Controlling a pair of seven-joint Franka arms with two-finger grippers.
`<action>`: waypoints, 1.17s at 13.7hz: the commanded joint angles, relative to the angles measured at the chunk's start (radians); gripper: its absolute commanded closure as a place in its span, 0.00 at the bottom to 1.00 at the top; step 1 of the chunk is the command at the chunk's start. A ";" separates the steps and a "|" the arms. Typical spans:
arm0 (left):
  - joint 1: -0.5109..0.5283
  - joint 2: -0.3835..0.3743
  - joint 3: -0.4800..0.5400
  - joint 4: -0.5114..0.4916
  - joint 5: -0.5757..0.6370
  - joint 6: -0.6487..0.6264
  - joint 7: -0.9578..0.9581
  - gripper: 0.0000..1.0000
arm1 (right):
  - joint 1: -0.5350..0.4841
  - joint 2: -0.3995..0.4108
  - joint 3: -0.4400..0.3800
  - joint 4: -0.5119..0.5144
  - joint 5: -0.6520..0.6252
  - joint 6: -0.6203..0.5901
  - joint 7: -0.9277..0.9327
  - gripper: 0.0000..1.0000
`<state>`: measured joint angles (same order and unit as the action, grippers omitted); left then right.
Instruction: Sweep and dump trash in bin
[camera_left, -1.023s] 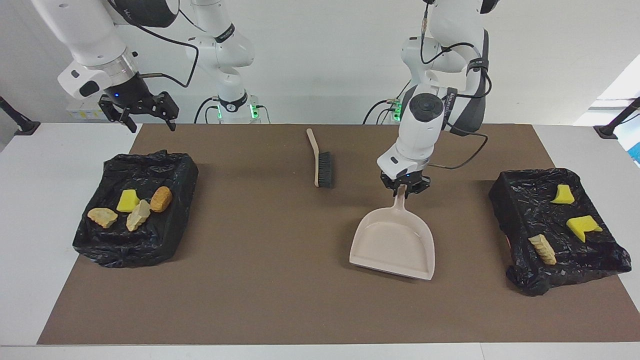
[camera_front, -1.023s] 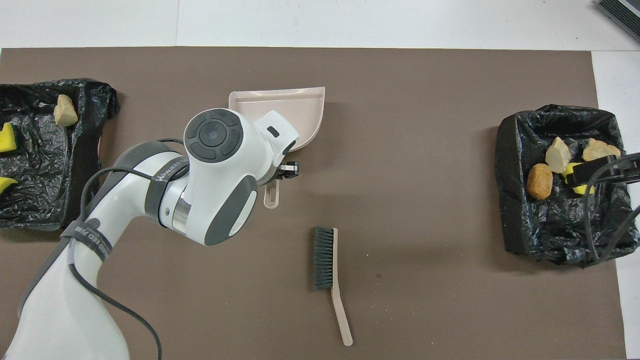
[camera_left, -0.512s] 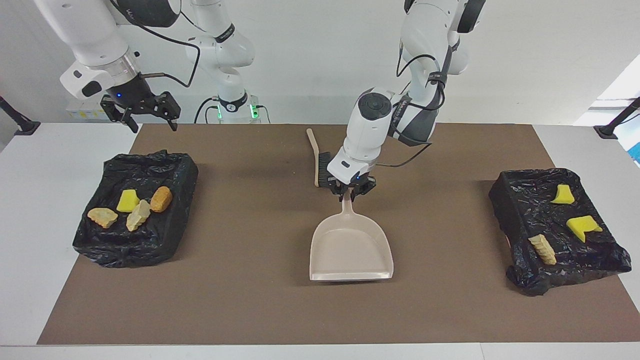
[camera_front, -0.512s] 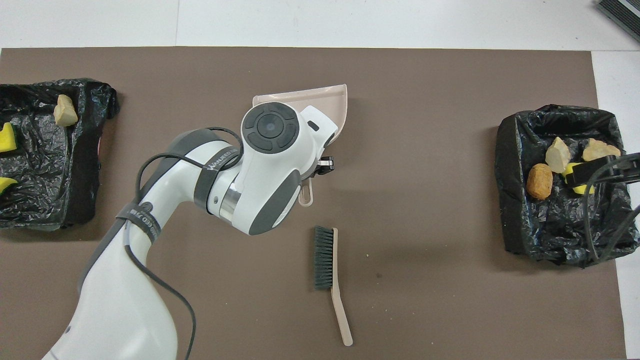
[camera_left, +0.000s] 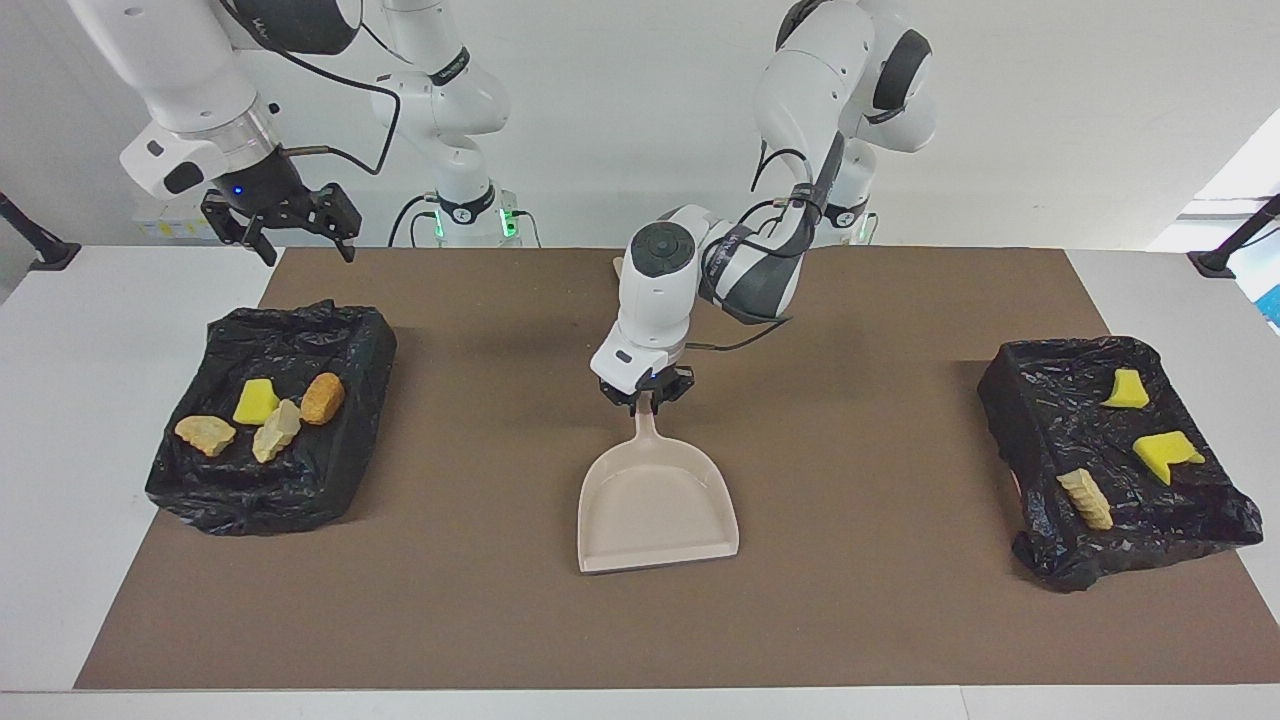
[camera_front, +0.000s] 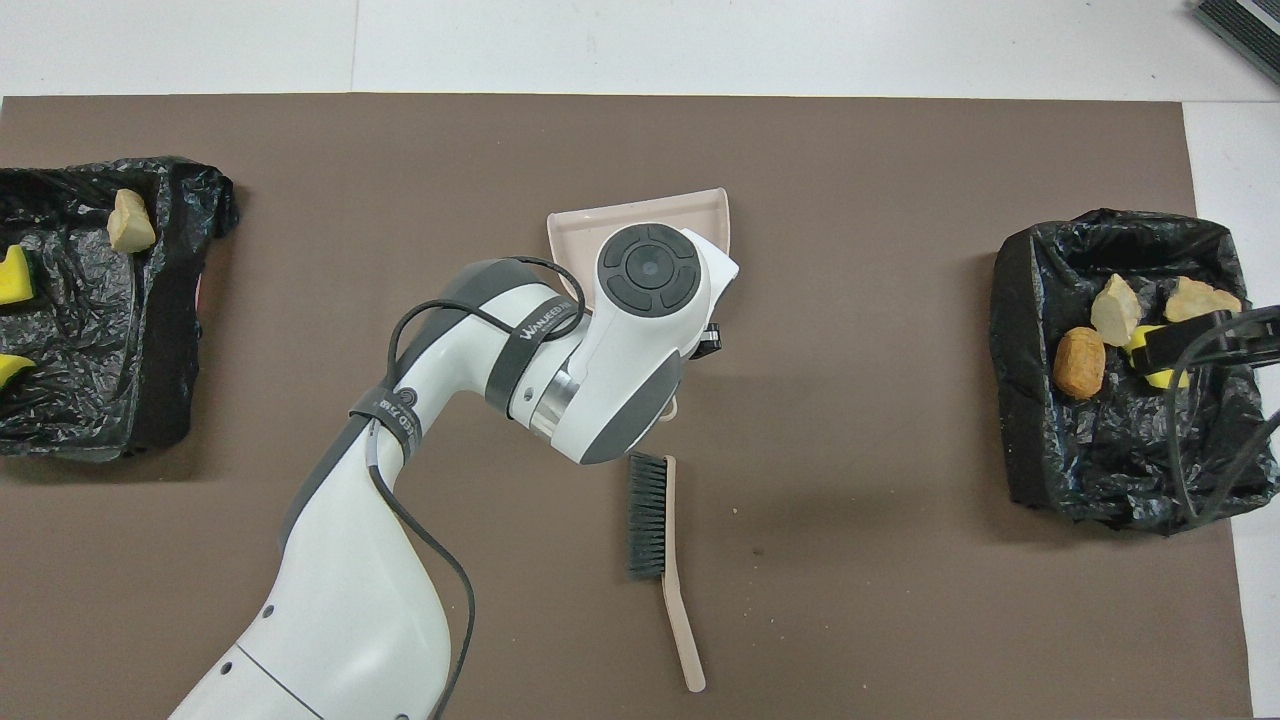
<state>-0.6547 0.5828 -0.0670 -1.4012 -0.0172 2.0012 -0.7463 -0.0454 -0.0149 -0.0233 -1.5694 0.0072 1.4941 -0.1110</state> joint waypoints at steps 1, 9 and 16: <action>-0.016 0.011 0.015 0.031 0.010 -0.030 -0.019 0.31 | -0.001 -0.014 0.005 -0.011 -0.007 -0.009 0.016 0.00; 0.062 -0.168 0.027 -0.134 0.059 -0.039 0.126 0.00 | -0.001 -0.014 0.005 -0.011 -0.007 -0.009 0.016 0.00; 0.280 -0.539 0.036 -0.423 0.094 -0.083 0.382 0.00 | -0.001 -0.014 0.005 -0.011 -0.007 -0.008 0.016 0.00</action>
<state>-0.4275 0.1890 -0.0231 -1.6894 0.0627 1.9353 -0.4434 -0.0454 -0.0150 -0.0233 -1.5694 0.0072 1.4941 -0.1110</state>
